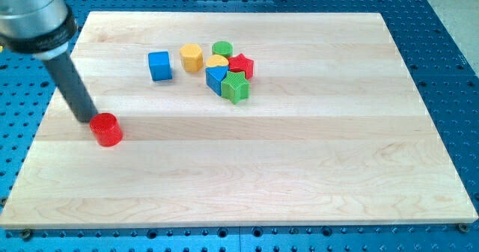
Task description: Move the red circle to the bottom left of the board
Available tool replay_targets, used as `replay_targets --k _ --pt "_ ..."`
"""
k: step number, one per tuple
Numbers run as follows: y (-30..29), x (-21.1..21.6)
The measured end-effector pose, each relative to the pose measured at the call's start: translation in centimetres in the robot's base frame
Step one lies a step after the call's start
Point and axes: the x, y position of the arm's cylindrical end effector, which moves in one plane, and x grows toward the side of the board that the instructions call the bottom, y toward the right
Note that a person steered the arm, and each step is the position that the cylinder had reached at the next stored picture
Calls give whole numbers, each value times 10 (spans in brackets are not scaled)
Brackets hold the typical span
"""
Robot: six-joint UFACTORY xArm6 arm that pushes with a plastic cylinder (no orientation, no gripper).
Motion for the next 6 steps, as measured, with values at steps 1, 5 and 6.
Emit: replay_targets --k 1,5,6 --pt "38 8" --pt "53 41" --pt "28 83"
